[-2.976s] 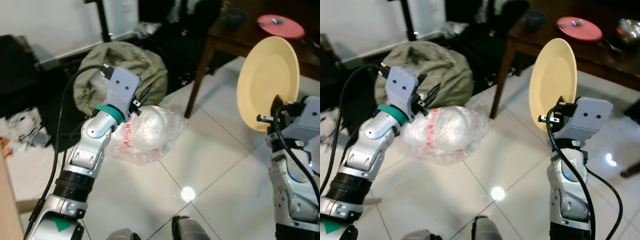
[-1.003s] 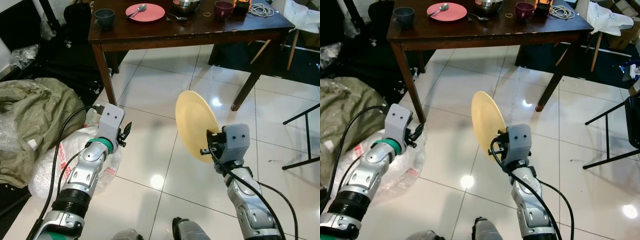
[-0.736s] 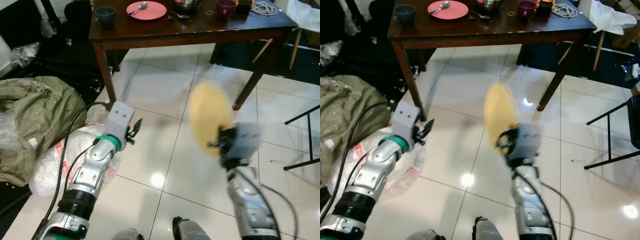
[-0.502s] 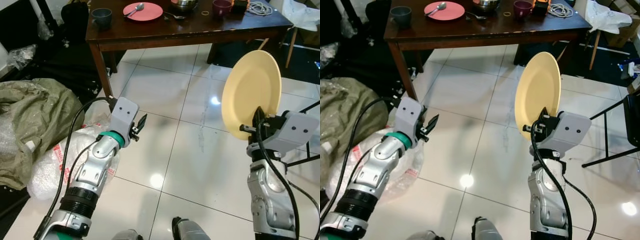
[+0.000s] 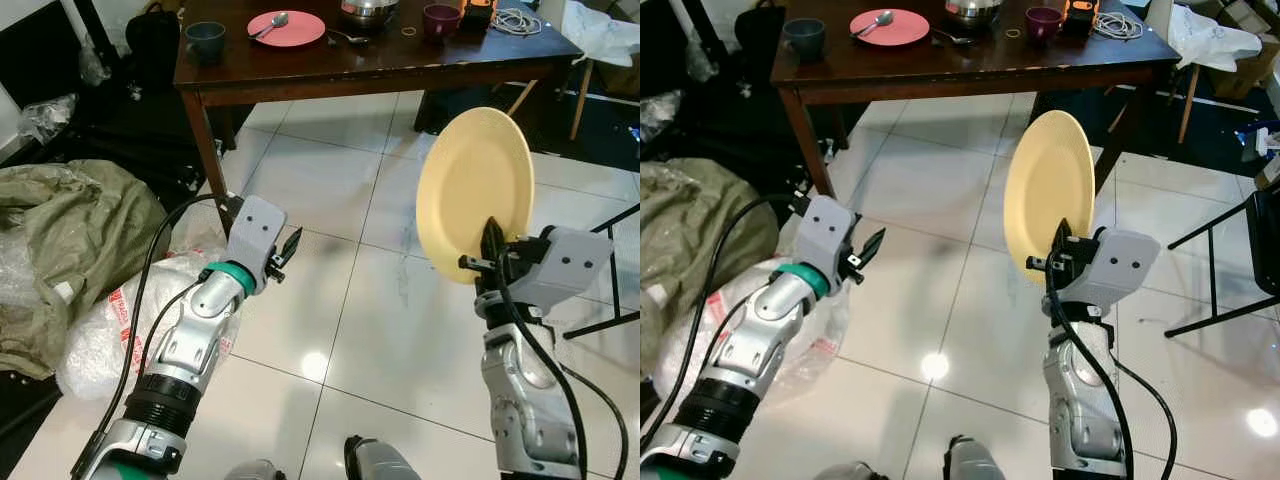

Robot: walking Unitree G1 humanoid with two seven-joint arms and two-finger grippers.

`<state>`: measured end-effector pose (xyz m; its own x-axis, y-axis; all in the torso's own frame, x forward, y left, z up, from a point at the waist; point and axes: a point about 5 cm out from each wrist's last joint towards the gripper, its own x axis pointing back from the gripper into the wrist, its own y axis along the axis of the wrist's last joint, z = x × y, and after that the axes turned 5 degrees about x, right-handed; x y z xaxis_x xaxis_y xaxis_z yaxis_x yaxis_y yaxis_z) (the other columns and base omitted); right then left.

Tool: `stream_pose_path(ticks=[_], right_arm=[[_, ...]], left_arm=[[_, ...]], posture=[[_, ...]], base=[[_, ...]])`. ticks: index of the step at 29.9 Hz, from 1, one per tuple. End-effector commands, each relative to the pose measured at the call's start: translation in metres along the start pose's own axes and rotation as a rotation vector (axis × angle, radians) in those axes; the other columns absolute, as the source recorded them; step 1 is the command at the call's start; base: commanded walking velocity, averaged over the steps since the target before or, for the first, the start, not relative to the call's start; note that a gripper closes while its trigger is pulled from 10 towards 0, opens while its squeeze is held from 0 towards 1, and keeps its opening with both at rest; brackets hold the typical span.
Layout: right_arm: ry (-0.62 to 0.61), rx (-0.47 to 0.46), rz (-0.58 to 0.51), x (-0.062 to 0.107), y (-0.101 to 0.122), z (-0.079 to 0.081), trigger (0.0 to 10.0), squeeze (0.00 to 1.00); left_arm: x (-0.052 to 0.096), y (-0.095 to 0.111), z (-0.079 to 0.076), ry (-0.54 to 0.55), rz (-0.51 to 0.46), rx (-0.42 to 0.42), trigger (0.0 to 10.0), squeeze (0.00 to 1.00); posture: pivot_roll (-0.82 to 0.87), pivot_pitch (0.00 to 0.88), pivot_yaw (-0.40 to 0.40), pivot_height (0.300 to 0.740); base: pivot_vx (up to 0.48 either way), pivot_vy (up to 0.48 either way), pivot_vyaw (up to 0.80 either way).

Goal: Setting the table

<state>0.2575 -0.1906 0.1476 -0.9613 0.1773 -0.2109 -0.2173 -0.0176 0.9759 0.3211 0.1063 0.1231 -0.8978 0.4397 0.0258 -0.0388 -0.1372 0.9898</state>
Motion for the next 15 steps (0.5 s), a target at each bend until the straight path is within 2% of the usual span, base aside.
stream_pose_path(ticks=[1, 13, 15], right_arm=[[-0.004, 0.011, 0.002, 0.0008, -0.0009, -0.0001, 10.0, 0.00], [-0.003, 0.015, 0.018, 0.0033, -0.0027, -0.0013, 10.0, 0.00], [-0.002, 0.015, 0.019, 0.0034, -0.0029, -0.0012, 10.0, 0.00]], left_arm=[[0.0015, -0.0010, -0.0030, -0.015, 0.001, -0.016, 10.0, 0.00], [-0.0002, -0.0004, -0.0068, -0.036, -0.009, -0.028, 10.0, 0.00], [0.0001, 0.0005, -0.0082, -0.046, -0.017, -0.009, 10.0, 0.00]], posture=[[0.01, 0.000, 0.058, 0.740], [0.00, 0.000, 0.055, 0.740], [0.00, 0.000, 0.057, 0.740]], base=[[0.000, 0.000, 0.00], [0.000, 0.000, 0.00], [0.000, 0.000, 0.00]])
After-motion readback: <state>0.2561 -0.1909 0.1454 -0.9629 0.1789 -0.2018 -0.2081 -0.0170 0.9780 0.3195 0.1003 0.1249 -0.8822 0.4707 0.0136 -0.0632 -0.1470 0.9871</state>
